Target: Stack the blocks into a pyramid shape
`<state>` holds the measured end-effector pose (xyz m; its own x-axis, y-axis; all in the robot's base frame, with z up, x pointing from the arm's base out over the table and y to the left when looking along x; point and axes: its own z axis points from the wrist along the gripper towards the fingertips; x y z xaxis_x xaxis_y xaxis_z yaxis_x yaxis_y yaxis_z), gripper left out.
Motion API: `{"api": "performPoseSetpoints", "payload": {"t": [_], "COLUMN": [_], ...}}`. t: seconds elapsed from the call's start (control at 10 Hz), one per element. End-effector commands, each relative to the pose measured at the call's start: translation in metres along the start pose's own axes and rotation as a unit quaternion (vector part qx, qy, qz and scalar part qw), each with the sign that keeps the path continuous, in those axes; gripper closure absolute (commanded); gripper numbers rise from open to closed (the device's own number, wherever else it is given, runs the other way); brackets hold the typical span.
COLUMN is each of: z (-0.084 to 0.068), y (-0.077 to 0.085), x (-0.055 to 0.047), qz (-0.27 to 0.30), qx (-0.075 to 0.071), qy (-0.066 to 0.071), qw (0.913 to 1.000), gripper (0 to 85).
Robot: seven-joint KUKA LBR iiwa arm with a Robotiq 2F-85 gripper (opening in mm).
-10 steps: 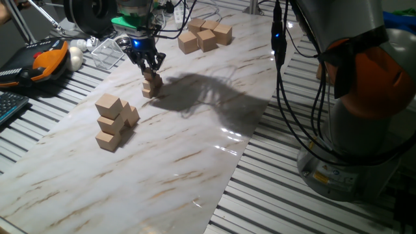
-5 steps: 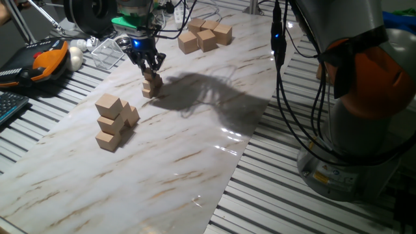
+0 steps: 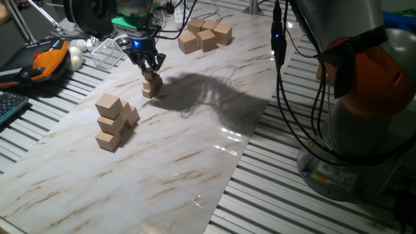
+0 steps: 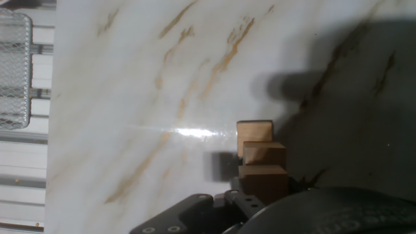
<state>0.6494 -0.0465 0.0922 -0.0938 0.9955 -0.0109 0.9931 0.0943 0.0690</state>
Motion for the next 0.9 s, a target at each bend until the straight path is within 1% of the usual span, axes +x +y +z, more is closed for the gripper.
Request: {"api": "performPoseSetpoints", "payload": {"t": [0.0,0.1,0.2,0.8], "z": [0.0000,0.0001,0.0003,0.0009], "y": [-0.0001,0.0000,0.0000,0.0002], "x": [0.0001,0.0001,0.0002,-0.0001], "qz": [0.000,-0.001,-0.001,-0.002], "qx": [-0.001,-0.001,-0.001,-0.003], "qy": [0.000,0.000,0.000,-0.002], "qw": [1.0000,1.0000,1.0000,1.0000], "gripper": [85.0,85.0,68.0,68.0]}}
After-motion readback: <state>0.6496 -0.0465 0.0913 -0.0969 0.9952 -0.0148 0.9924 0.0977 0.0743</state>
